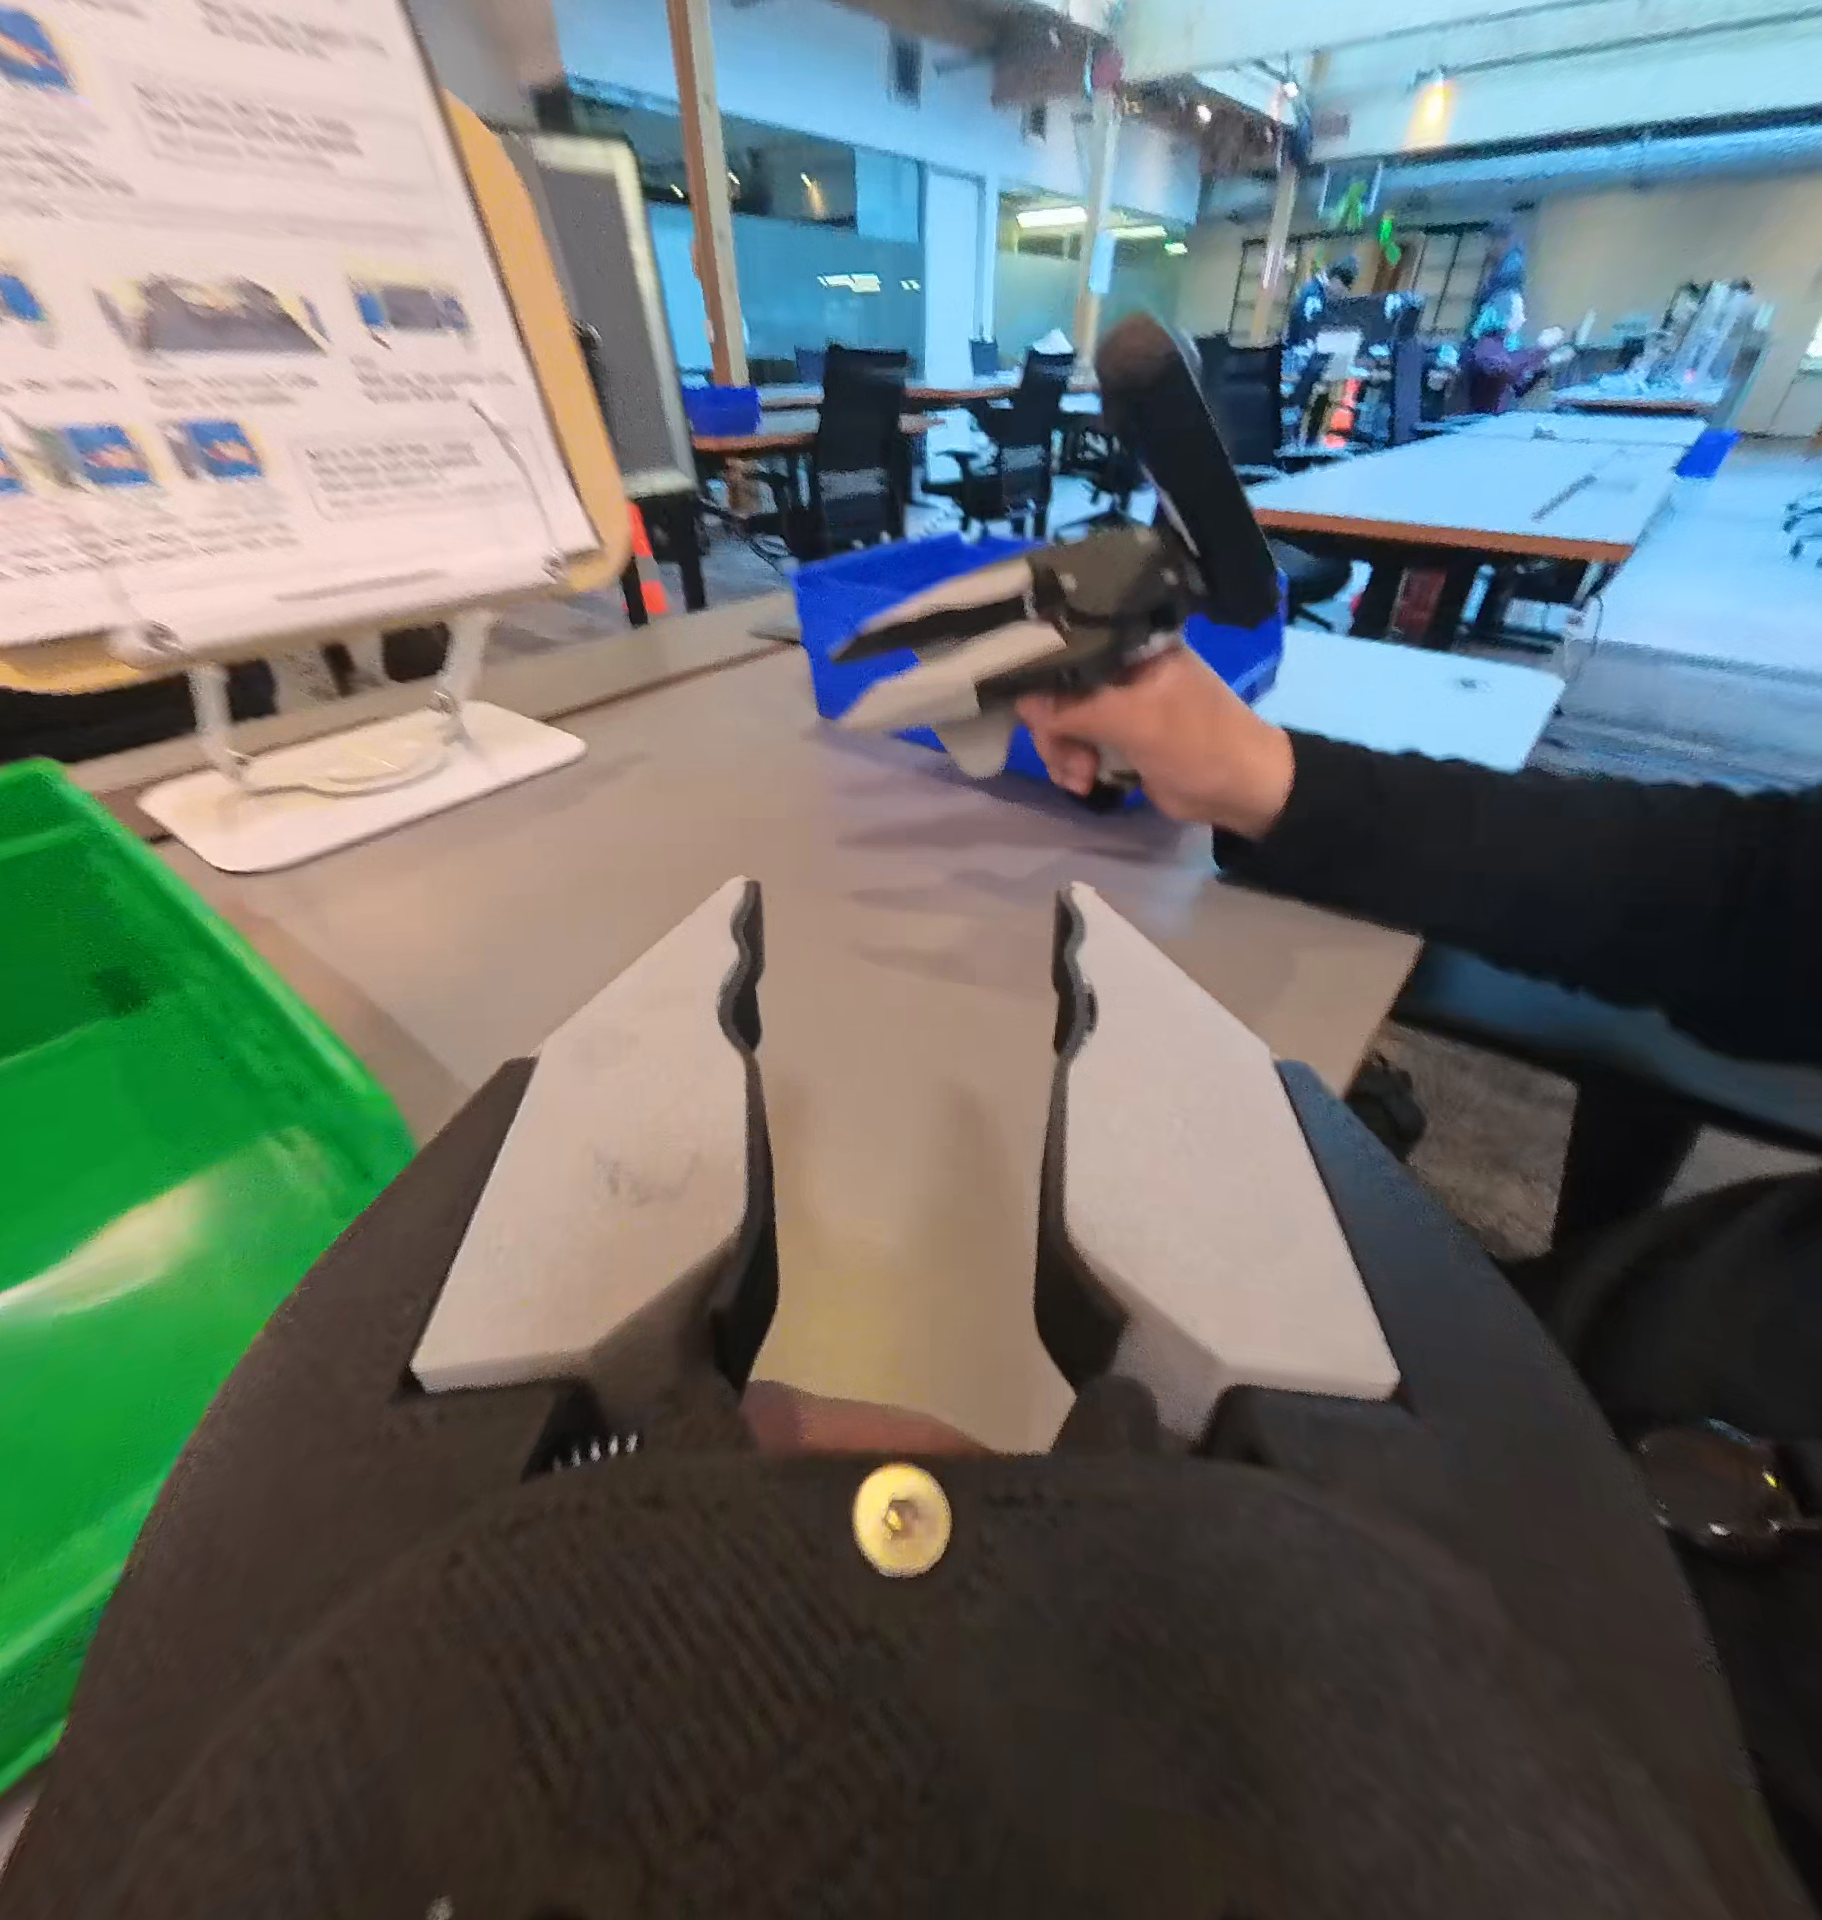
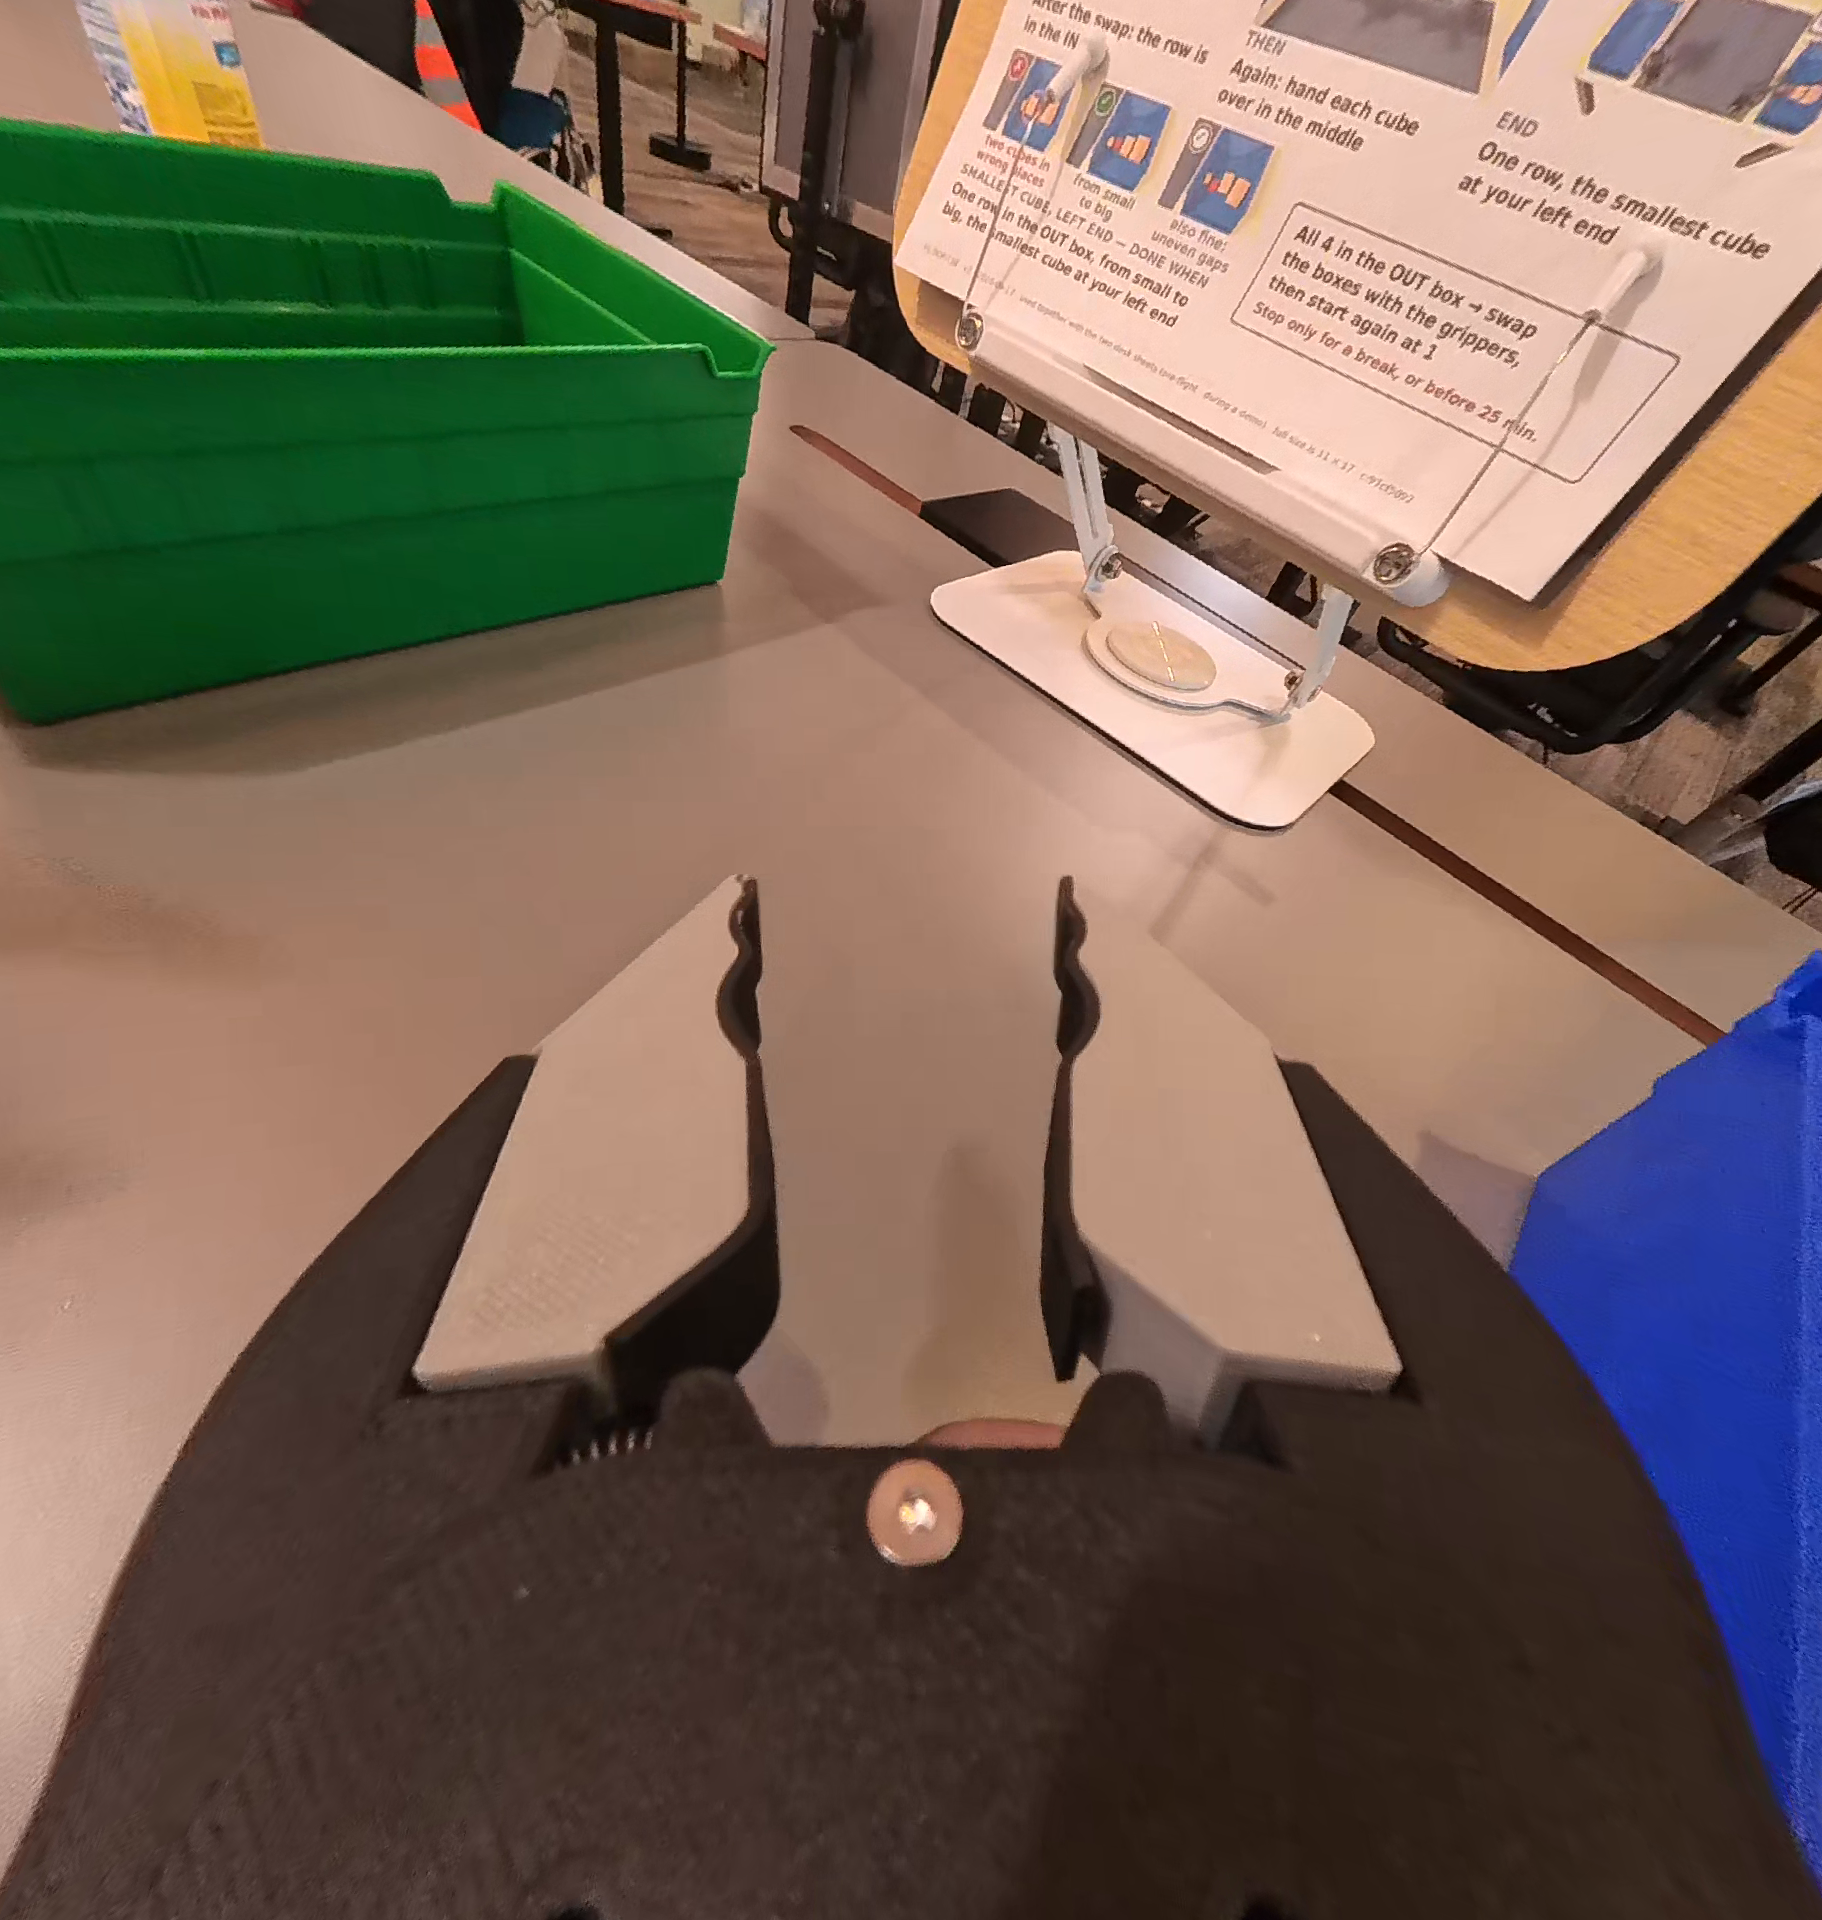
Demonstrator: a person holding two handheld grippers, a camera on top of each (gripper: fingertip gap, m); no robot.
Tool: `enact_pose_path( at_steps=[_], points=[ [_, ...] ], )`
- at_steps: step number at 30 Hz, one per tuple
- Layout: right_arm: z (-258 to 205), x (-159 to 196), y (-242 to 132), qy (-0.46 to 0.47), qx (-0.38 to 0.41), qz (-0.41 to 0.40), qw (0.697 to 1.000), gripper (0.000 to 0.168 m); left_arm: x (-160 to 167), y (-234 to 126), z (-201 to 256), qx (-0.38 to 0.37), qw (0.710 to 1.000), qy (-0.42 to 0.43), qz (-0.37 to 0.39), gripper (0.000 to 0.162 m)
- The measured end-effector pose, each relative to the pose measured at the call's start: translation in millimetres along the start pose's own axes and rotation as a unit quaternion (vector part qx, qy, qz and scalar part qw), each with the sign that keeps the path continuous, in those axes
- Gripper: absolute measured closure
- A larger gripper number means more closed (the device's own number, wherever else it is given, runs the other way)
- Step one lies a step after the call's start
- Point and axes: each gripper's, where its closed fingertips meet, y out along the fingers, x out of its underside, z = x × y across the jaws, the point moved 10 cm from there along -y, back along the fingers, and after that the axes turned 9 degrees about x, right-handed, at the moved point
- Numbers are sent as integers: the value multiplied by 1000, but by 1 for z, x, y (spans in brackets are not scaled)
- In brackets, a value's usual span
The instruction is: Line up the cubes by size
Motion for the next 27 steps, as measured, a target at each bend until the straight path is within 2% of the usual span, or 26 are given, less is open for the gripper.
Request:
enact_pose_path(
  at_steps=[3,7,11,13,17,20,27],
  points=[
    [-1,1,1,2,-7,-2,1000,109,-30,-16,-20,-14,1000,22,10,101],
    [-4,0,1,4,-18,0,1000,105,-67,-29,-58,-22,998,63,-19,88],
    [-6,0,1,-1,-22,-1,1000,104,-89,-32,-106,31,993,67,-92,83],
    [-7,0,1,-4,-24,0,1000,104,-93,-32,-131,32,986,89,-139,83],
    [-9,-2,0,-5,-27,3,1000,104,-78,-31,-171,34,953,161,-255,76],
    [-9,-2,-1,-9,-27,2,1000,105,-58,-28,-194,43,929,160,-330,76],
    [-13,-2,-1,-20,-30,0,999,105,-20,-25,-223,50,883,149,-441,86]
  ],
)
